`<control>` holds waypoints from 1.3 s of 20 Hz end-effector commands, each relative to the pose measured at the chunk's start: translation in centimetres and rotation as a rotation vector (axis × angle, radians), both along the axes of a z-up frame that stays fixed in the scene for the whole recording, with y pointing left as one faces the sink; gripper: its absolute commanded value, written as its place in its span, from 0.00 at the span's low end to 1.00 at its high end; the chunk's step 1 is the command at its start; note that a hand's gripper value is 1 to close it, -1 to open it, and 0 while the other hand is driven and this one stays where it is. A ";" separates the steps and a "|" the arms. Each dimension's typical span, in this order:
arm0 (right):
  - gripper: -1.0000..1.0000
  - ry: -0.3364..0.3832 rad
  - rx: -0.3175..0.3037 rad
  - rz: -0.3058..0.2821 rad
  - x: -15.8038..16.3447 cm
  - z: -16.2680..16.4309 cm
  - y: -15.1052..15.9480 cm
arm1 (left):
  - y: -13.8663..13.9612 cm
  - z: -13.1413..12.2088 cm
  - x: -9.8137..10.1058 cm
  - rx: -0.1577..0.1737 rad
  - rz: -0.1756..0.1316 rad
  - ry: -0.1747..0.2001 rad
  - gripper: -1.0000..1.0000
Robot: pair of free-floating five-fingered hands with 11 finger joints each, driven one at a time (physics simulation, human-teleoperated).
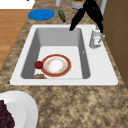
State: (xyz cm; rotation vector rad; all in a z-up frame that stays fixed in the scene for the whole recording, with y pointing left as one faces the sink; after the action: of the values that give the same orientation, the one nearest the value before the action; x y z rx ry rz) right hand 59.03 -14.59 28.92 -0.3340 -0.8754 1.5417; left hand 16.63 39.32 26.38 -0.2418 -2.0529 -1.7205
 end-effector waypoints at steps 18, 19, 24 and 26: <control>1.00 0.062 -0.105 -0.034 11.0 -13.6 1.7 | 0.0 0.0 0.0 0.000 0.000 0.000 0.50; 1.00 0.060 -0.098 -0.050 11.4 -13.4 2.1 | 0.0 0.0 0.0 0.000 0.000 0.000 0.50; 1.00 0.111 -0.053 -0.031 11.5 -11.6 3.2 | 0.0 0.0 0.0 0.000 0.000 0.000 0.50; 1.00 0.107 -0.063 -0.023 11.0 -11.8 3.9 | 0.0 0.0 0.0 0.000 0.000 0.000 0.50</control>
State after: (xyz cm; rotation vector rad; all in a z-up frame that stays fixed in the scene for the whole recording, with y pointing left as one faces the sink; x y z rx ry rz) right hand 69.89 -13.63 17.28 -0.3520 -0.7810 1.5503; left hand 16.63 39.32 26.38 -0.2418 -2.0529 -1.7205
